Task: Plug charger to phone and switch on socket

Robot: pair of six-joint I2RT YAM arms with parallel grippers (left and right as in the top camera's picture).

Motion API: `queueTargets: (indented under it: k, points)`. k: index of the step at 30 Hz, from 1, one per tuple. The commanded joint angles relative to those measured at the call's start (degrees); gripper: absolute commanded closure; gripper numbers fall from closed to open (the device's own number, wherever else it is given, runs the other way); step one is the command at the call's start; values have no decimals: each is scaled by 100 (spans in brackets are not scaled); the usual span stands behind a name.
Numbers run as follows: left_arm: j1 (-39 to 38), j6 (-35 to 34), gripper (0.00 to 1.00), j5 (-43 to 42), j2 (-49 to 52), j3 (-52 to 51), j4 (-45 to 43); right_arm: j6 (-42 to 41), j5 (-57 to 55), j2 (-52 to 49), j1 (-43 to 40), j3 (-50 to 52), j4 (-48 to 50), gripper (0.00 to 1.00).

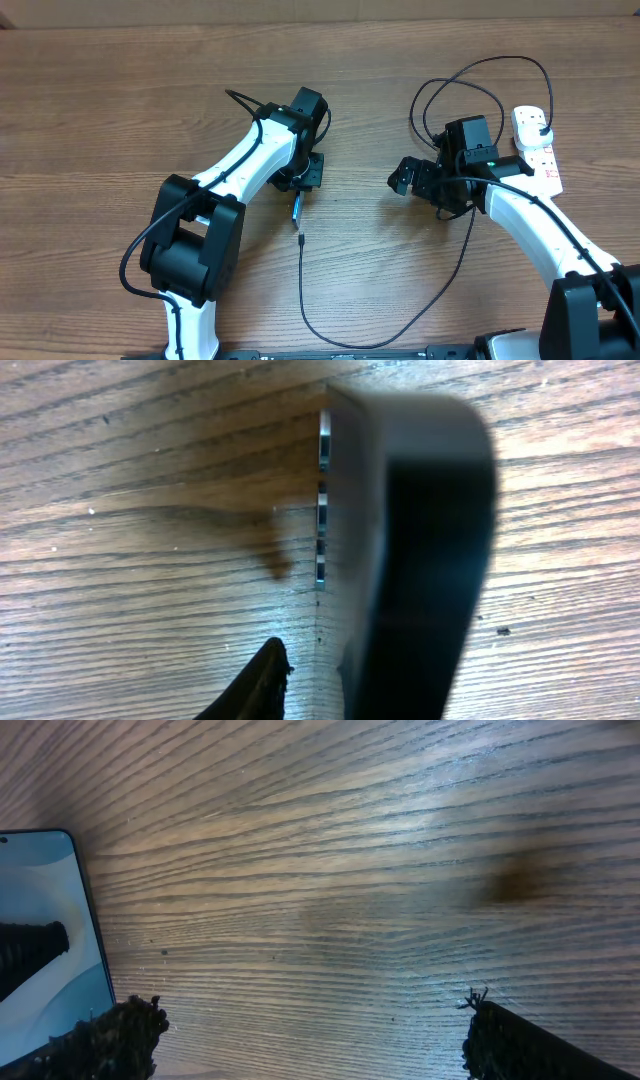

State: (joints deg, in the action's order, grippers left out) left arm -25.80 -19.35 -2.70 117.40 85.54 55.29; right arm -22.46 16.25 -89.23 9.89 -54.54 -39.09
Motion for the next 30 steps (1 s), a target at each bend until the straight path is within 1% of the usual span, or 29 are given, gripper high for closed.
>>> queueTargets:
  k: [1, 8, 14, 18, 21, 25, 30]
  points:
    - [-15, -17, 77, 55, 26, 76, -7, 2, -35, -15, 15, -22, 17, 0]
    - [-15, -22, 76, 129, 35, 55, -24, 2, -35, -15, 15, -22, 17, 0]
    - [-15, -22, 78, 162, 35, 37, -28, 2, -35, -15, 15, -22, 17, 0]
    - [-17, -22, 83, 157, 35, 37, -26, 2, -37, -17, 15, -22, 20, 0]
    - [-17, -22, 85, 160, 35, 37, -4, 2, -35, -15, 15, -22, 20, 0]
    - [-15, -33, 84, 190, 33, 37, -7, 2, -35, -15, 15, -22, 20, 0]
    - [-55, -262, 83, 380, 35, 37, -17, 2, -35, -15, 15, -22, 17, 0]
